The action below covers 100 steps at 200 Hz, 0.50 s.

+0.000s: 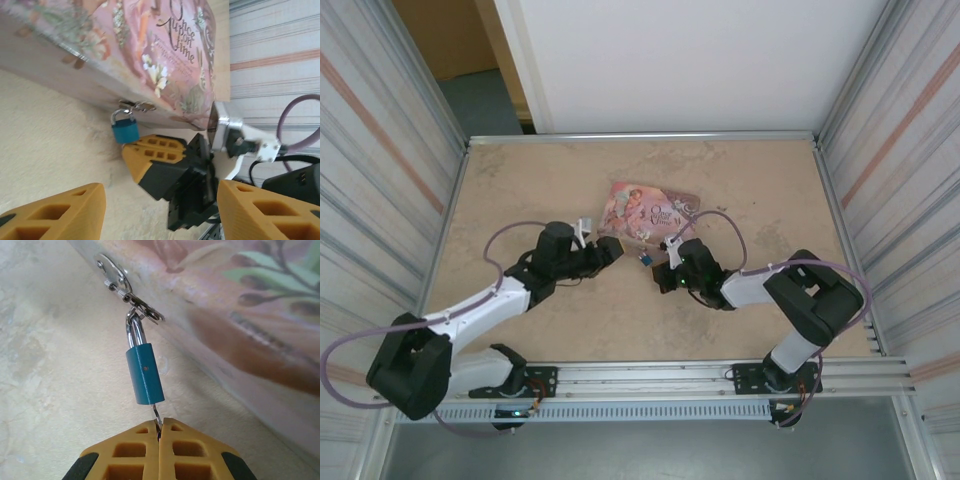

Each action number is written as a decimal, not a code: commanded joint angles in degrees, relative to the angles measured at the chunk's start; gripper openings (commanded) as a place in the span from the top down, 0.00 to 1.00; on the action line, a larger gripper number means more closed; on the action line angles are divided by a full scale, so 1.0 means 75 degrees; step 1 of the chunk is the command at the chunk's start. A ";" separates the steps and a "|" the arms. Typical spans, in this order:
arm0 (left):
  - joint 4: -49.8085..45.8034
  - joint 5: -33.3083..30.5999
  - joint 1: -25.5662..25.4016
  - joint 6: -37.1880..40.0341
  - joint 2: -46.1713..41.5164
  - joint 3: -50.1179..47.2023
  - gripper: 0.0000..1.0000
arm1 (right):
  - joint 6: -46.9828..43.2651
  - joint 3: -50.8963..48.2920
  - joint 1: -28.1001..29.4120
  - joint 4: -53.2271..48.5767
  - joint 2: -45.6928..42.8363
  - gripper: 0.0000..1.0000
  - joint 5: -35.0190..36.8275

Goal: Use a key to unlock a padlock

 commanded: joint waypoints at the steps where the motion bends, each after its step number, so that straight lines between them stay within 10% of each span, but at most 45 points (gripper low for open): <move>1: 0.0580 -0.0275 0.0019 -0.0187 -0.0361 -0.0455 0.40 | 0.0500 0.0444 -0.0167 -0.1097 -0.0359 1.00 -0.0736; 100: 0.3307 -0.0499 0.0020 -0.1383 -0.0343 -0.1996 0.38 | 0.2032 0.0948 -0.0225 -0.2320 -0.0984 1.00 -0.1381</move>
